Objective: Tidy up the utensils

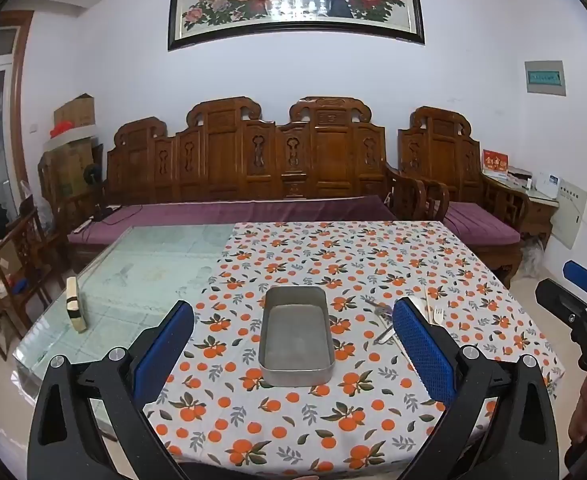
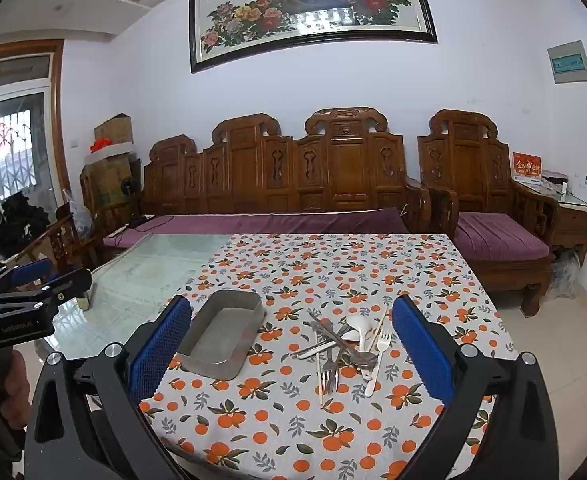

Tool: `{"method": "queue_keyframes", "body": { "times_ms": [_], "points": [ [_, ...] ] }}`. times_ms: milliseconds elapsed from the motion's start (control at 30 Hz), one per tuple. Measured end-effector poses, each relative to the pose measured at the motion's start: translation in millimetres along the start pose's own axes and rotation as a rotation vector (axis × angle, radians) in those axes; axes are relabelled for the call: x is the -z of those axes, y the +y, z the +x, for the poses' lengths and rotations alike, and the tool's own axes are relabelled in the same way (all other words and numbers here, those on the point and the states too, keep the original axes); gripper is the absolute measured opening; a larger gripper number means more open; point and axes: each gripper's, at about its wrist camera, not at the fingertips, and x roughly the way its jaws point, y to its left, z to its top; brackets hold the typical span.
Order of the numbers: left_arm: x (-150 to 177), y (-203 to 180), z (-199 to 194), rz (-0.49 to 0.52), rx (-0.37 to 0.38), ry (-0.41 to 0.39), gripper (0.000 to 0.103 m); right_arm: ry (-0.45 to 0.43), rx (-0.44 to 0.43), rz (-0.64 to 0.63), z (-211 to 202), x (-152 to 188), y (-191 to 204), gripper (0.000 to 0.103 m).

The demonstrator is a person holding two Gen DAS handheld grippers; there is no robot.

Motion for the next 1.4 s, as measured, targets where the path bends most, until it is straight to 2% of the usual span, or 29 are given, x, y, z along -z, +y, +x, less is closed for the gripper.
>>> {"method": "queue_keyframes", "body": {
  "times_ms": [1400],
  "points": [
    [-8.6,-4.8,-4.6,0.009,0.008,-0.012,0.097,-0.01,0.005,-0.003,-1.9,-3.1,0.2,0.1]
  ]
}}
